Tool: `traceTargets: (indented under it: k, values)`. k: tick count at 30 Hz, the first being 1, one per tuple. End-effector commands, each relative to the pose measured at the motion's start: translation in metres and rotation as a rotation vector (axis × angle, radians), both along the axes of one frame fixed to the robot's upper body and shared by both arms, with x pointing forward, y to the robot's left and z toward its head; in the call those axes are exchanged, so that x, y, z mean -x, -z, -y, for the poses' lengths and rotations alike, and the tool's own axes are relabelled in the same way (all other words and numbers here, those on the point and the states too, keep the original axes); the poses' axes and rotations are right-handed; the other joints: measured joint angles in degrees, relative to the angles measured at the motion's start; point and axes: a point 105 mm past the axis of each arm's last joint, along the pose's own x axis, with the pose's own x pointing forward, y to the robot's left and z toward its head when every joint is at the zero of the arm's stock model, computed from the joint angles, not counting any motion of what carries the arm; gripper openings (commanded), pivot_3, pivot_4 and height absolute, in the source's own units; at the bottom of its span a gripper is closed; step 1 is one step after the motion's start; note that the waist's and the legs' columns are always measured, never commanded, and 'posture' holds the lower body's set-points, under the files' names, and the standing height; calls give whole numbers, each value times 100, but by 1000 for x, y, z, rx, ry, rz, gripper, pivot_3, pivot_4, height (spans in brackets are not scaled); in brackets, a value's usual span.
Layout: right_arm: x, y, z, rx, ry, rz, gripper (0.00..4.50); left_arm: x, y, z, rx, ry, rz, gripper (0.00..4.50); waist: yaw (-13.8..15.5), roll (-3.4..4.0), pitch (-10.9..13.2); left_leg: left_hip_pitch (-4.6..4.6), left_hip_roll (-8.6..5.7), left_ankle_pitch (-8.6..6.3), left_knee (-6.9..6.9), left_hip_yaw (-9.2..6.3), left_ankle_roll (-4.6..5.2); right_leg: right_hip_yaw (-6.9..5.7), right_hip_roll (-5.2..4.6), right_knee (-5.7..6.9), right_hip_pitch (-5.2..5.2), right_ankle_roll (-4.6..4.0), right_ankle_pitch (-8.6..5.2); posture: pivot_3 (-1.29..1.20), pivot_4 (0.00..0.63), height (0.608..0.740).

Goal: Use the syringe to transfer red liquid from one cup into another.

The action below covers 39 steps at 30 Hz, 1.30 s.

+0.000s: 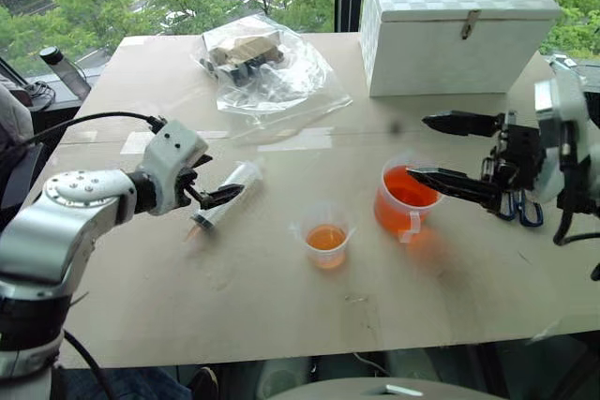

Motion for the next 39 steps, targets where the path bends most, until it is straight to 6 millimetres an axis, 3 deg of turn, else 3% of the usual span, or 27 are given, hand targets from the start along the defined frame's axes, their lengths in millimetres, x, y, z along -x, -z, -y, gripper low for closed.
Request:
traceTargets:
  k: [1, 5, 10, 15, 24, 33, 39]
  values:
    - [8, -18, -14, -1, -38, -16, 4448, -1, -3, -3, -71, -23, -56, 4500, -4, -6, 3, -34, 0, 2, 8, 1, -2, 1, 1, 4, -30, 1, 1, 0, 150, 740]
    - [13, -23, -20, 5, -58, -48, 4448, -2, 5, -2, -95, -64, -166, 4500, 5, -31, 18, -46, -2, 3, 7, 4, -3, -1, 1, 2, -42, 2, 1, 0, 150, 740]
    - [11, -14, -17, 46, -29, -57, 4448, -10, 15, 7, -89, -83, -269, 4500, 5, -37, 21, -47, -2, 3, 17, 7, -1, 1, 2, 12, -40, 3, 1, 0, 150, 740]
    - [12, -11, -17, 45, -26, -54, 4448, -38, 19, 10, -161, -74, -284, 4500, 5, -40, 24, -46, -3, 3, 34, 7, -1, 4, 9, 43, -44, 3, 1, 0, 150, 740]
    - [12, -9, -16, 25, 10, -32, 4448, -66, 18, 16, -246, -51, -347, 4500, -11, -43, 26, -49, -4, 3, 53, 10, 0, 7, 14, 80, -47, 5, -1, 0, 150, 740]
    - [11, -6, -15, 13, 50, -20, 4448, -73, 18, 24, -272, 1, -405, 4500, -6, -44, 26, -60, -3, 3, 73, 5, 1, 4, 13, 81, -48, 7, -2, 0, 150, 740]
    - [12, -2, -11, 33, 64, -29, 4448, -65, 14, 29, -253, 30, -462, 4500, -5, -44, 26, -63, -4, 2, 77, 3, 1, 3, 12, 82, -49, 7, -2, 0, 150, 740]
